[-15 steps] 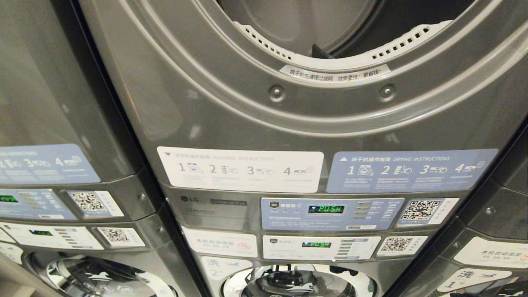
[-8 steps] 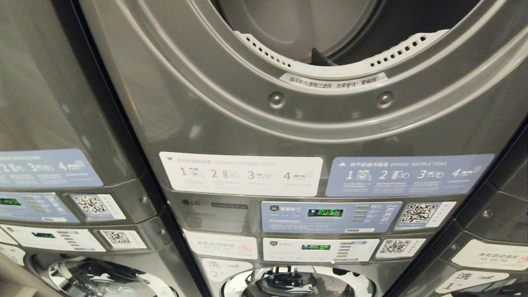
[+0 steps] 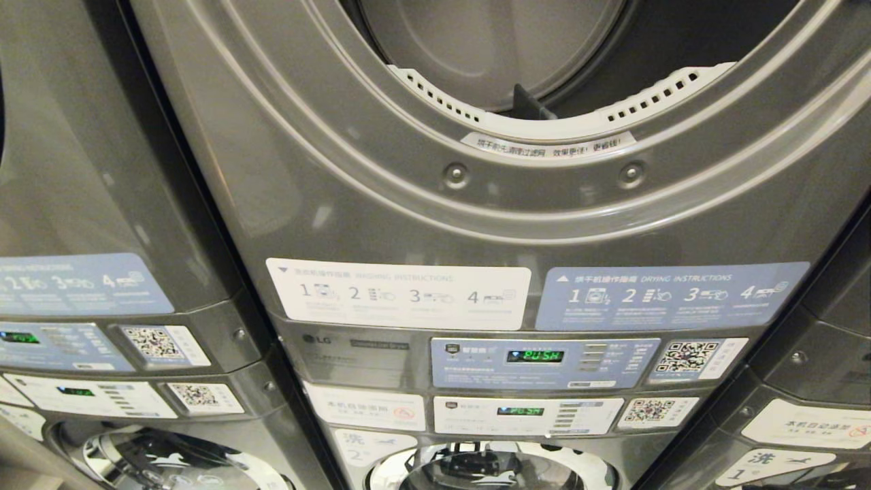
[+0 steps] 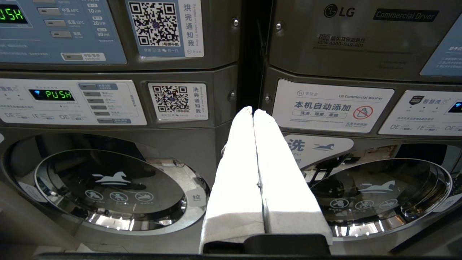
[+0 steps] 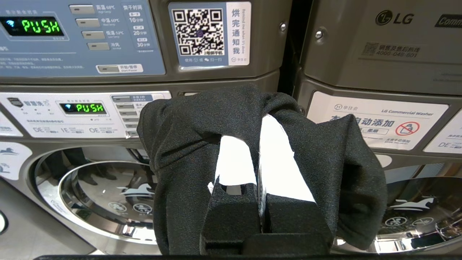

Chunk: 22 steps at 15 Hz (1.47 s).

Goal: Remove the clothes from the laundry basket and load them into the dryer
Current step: Put the clothes in the dryer

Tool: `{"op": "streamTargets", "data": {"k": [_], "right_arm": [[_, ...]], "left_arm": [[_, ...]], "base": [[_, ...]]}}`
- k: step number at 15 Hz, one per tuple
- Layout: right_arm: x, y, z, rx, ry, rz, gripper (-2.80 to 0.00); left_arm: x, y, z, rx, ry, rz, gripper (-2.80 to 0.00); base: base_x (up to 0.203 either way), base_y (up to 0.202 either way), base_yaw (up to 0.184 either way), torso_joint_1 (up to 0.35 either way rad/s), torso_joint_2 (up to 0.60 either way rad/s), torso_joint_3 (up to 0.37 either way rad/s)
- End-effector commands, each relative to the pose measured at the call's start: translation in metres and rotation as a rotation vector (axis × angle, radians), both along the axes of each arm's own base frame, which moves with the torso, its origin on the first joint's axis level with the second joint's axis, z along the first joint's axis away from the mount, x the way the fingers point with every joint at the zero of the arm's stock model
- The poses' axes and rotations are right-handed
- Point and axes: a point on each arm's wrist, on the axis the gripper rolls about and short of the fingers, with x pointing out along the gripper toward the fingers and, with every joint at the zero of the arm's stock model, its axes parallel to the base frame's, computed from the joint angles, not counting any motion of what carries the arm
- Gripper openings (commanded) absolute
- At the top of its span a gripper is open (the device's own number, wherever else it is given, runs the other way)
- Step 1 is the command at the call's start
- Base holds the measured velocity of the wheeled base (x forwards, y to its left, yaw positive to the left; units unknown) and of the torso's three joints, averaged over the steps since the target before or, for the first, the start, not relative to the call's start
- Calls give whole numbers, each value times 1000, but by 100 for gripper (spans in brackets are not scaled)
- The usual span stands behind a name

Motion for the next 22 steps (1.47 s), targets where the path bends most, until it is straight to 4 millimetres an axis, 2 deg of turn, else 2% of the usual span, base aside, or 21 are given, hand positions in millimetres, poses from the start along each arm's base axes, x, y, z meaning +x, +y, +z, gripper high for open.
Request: {"op": "streamTargets", "data": {"k": [1,22], "right_arm": [[0,0,0,0,-1,0,-280],[0,0,0,-1,-1,0,-280]], "left_arm": [[0,0,0,1,-1,0,-280],[0,0,0,1,0,0,-280]], "base": [[0,0,0,61,-120,-56],[0,0,0,62,-119,-63]]}}
